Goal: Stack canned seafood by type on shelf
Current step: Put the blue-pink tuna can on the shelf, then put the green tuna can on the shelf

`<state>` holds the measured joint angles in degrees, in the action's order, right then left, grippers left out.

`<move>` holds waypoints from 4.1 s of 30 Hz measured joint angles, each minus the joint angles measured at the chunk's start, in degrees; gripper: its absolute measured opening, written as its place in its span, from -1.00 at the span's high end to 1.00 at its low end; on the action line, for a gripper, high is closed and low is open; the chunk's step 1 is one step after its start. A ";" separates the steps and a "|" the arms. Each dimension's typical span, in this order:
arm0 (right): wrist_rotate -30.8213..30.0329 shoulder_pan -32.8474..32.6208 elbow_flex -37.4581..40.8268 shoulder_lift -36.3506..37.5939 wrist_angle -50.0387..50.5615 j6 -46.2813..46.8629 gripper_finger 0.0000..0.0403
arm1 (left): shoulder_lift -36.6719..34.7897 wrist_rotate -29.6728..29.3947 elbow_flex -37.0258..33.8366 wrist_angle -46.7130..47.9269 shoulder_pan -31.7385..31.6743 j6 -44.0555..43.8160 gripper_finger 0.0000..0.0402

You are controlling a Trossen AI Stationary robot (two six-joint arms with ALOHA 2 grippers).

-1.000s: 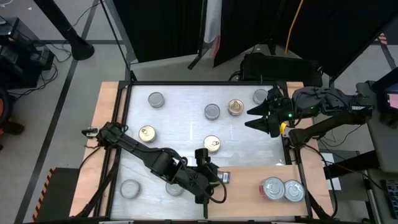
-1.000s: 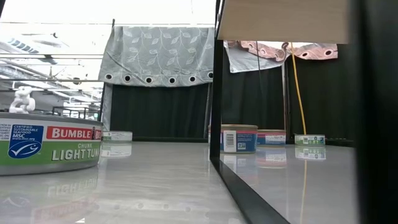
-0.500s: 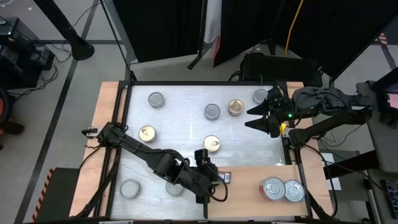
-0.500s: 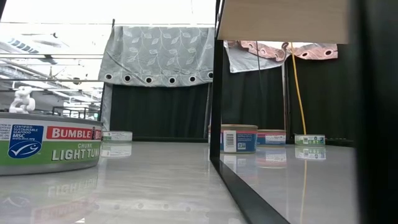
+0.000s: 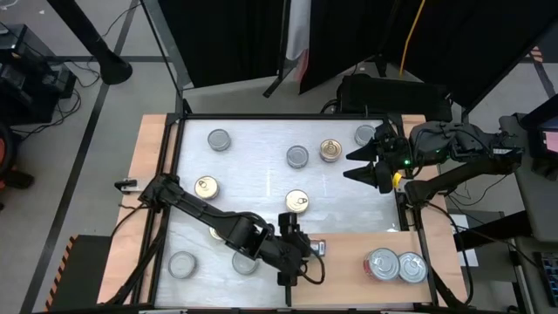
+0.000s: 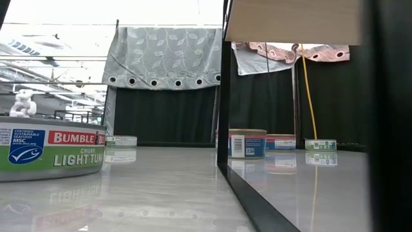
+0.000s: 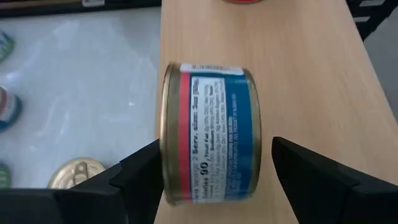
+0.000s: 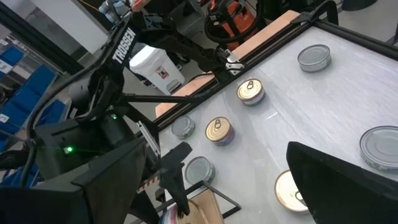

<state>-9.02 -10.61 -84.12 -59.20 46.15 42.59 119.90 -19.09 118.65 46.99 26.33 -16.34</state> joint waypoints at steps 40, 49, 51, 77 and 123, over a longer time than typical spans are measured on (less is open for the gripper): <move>-3.11 0.00 0.00 -2.16 0.87 0.22 -0.88 | 6.64 -23.95 4.79 -3.15 10.65 45.39 -0.20; -1.49 0.00 0.00 -3.34 -0.12 0.94 -0.88 | 5.73 -17.05 5.33 -4.54 9.41 42.20 -0.23; -1.38 0.00 0.00 -3.32 -0.65 0.90 -0.88 | 5.23 -15.49 5.31 -4.00 9.35 42.15 -0.23; -7.95 -6.00 0.00 -3.96 -0.43 15.71 -0.88 | -21.46 -24.50 8.48 27.76 5.62 -22.02 -0.24; 0.10 60.33 6.03 -24.24 33.68 -22.20 0.74 | -28.75 27.40 -29.53 17.76 -53.10 -11.68 -0.24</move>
<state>-8.92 49.72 -78.09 -83.44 79.83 20.39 91.15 8.30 89.12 64.75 -26.77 -28.01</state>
